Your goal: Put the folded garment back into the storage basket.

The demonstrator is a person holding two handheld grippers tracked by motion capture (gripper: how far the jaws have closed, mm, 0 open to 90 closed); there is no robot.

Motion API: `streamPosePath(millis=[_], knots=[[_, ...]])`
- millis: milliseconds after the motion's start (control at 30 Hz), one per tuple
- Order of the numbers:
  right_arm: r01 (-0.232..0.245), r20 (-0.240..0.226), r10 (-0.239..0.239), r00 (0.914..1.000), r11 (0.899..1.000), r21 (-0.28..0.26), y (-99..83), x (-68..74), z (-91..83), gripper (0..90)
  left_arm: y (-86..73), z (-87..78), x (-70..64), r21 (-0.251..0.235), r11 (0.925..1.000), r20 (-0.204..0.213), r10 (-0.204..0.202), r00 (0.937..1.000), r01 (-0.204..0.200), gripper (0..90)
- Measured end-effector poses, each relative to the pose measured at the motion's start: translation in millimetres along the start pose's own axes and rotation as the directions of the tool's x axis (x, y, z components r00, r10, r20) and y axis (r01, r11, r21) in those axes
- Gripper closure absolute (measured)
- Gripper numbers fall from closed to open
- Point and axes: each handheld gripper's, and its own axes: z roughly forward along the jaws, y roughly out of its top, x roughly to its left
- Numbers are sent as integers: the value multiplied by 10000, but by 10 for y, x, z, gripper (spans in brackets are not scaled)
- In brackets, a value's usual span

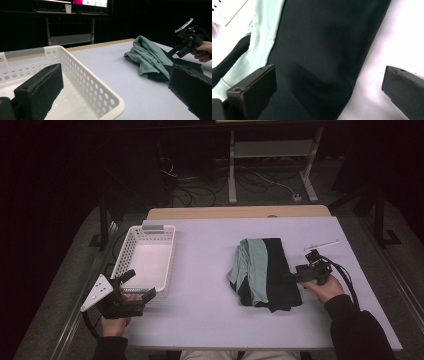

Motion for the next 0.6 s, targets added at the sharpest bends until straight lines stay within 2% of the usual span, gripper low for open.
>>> streamPosePath(millis=[333,600], knots=[[-36,-258,39,9997,9999,126,-2,7,84,0,2,2,-3,15,10000,29,32,10000,-32,0],[-258,-565,256,9981,9997,-26,0,6,139,0,1,6,-7,42,10000,81,47,10000,-47,0]])
